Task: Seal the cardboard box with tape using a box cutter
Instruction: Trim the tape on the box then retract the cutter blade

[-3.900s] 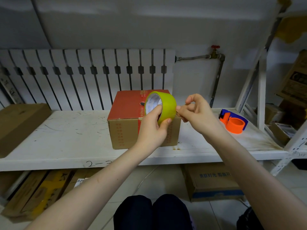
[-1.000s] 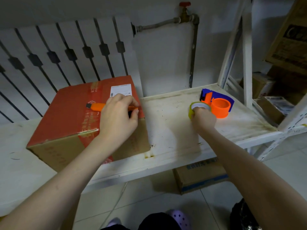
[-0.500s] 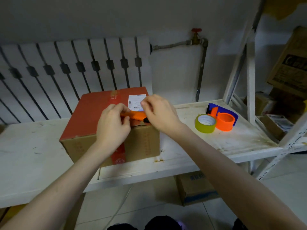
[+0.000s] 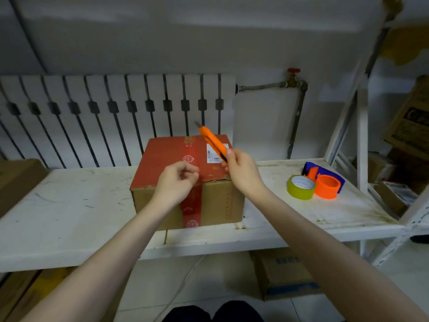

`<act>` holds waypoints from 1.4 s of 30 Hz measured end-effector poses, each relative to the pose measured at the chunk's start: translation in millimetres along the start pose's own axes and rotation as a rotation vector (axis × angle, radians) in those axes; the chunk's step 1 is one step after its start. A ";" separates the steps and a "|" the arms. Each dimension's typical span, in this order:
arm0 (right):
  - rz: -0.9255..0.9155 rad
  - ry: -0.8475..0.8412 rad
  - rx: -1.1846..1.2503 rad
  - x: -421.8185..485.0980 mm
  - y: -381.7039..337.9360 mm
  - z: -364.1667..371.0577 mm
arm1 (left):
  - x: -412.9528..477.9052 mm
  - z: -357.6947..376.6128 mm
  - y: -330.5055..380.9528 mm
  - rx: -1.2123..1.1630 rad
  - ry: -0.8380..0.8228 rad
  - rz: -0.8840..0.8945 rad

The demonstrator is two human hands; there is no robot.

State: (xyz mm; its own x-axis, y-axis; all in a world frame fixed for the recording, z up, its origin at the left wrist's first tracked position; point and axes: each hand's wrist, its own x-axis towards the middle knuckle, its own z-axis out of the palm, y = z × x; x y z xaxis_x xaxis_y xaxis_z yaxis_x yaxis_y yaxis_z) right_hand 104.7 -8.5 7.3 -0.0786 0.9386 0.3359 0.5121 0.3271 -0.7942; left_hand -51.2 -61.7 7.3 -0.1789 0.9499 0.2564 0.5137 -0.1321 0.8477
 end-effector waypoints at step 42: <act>0.070 -0.521 0.899 -113.2 -52.0 -8.2 | -56.3 -17.8 58.5 -0.849 -0.260 -0.101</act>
State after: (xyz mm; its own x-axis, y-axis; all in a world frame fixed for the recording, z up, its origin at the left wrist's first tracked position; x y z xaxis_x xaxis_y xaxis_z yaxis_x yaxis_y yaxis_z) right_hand 94.0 -132.7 14.8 -0.5426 0.8196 0.1839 -0.2794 0.0303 -0.9597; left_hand -26.0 -128.0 50.6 0.0590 0.9889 0.1363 -0.3070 -0.1120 0.9451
